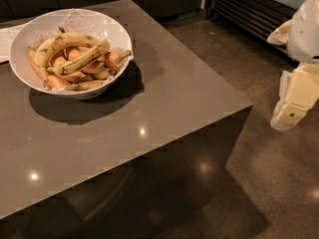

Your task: Pick banana from white bowl

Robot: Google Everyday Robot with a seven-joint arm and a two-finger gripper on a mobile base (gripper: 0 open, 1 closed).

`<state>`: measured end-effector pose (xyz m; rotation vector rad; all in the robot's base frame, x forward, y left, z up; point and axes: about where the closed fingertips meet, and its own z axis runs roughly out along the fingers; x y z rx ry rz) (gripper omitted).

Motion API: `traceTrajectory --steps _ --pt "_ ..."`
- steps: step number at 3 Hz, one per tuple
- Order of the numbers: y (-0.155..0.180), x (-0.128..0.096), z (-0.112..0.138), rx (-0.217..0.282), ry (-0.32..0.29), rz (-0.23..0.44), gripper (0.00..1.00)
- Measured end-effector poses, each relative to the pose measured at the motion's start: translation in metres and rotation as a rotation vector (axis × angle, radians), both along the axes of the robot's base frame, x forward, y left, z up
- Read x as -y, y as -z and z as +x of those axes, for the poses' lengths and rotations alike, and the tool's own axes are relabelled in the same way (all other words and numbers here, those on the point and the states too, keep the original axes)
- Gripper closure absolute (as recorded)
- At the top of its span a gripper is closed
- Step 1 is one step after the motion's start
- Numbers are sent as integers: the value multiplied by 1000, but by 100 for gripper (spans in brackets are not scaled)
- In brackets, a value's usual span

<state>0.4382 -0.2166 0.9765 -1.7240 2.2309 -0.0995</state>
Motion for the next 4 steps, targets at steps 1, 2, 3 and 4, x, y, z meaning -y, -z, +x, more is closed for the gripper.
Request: traceTrajectory --steps 1,2,3,4 --pt "-3 -2 2 10 3 -12 0" --pt "-10 -16 18 10 -2 -50 0" --pt "-12 -33 35 -4 -39 -79 0" --pt "-15 -50 43 15 -94 -58 0"
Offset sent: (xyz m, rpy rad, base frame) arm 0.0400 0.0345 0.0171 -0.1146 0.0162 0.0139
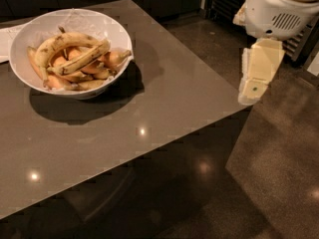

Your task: Pick banana from white bowl

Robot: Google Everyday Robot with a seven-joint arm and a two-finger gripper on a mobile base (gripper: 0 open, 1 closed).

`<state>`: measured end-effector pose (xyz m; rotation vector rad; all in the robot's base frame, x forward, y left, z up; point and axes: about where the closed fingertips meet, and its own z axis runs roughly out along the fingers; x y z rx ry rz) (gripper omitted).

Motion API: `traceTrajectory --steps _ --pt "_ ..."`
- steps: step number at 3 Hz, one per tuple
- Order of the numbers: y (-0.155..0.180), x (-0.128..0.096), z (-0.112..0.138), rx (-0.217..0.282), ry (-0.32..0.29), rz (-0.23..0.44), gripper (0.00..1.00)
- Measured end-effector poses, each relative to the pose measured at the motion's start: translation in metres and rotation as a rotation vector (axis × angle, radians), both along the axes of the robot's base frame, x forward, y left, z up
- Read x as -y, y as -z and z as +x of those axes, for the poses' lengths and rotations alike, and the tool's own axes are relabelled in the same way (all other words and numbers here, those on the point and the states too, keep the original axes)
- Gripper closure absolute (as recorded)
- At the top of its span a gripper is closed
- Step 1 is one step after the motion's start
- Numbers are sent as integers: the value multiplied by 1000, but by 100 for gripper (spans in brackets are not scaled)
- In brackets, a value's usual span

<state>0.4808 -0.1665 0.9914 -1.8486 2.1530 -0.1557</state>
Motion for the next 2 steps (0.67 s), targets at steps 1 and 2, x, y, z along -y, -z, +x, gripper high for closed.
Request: traceTrajectory --steps 1,2 --pt "-1 -1 1 7 -1 2 0" --pt "-9 -23 17 41 -72 7 0"
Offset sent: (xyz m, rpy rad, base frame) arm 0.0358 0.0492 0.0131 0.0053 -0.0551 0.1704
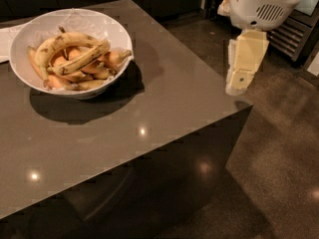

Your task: Pick banana from white bowl

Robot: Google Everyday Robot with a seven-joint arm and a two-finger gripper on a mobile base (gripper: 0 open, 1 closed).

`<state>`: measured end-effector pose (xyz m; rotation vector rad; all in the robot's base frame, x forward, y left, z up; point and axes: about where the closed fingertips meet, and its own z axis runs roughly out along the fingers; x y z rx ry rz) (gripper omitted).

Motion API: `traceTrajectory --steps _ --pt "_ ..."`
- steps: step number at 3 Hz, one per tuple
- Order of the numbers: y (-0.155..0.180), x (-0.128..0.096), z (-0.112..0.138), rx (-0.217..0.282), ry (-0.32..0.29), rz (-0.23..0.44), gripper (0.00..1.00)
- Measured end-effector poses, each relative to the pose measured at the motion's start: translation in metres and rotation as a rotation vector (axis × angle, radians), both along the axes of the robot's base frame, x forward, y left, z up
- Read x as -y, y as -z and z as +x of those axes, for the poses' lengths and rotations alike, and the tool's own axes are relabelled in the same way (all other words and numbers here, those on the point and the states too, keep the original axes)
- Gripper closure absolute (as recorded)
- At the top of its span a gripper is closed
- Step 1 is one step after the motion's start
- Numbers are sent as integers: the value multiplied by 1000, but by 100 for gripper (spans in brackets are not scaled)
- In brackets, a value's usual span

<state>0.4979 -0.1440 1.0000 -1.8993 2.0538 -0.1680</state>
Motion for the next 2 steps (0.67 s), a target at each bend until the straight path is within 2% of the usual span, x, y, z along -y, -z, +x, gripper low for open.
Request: traceTrajectory --steps 1,2 --pt "-5 -34 17 3 -109 7 0" --pt "-3 -69 33 -12 -193 -6 0"
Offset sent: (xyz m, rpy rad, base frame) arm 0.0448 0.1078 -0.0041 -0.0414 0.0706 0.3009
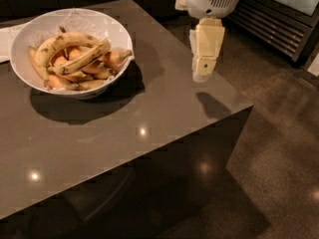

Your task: Pick banana from white bowl

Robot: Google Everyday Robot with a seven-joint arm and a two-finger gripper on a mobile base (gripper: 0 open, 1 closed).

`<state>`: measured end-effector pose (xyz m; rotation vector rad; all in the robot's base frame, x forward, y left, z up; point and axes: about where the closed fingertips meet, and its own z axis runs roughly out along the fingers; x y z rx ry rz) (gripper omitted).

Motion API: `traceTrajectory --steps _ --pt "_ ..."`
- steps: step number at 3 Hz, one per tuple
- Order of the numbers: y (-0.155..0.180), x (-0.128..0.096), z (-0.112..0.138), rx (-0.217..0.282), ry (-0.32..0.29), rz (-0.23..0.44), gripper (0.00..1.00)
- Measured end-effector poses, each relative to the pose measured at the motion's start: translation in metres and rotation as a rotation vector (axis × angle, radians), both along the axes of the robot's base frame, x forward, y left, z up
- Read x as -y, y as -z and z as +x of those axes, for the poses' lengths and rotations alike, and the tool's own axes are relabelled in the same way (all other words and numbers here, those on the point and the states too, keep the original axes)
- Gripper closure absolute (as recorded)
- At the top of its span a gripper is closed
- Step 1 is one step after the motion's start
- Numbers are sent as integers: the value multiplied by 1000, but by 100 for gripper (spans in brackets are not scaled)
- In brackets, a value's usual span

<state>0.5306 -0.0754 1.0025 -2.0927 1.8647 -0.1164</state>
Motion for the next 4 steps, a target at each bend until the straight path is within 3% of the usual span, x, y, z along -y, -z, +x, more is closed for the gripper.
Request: traceTrajectory --steps 1,2,4 --pt "-2 -4 3 15 -2 9 0" --pt "-8 -15 14 47 -47 27 0" --pt "-15 -73 35 79 -254 22 0"
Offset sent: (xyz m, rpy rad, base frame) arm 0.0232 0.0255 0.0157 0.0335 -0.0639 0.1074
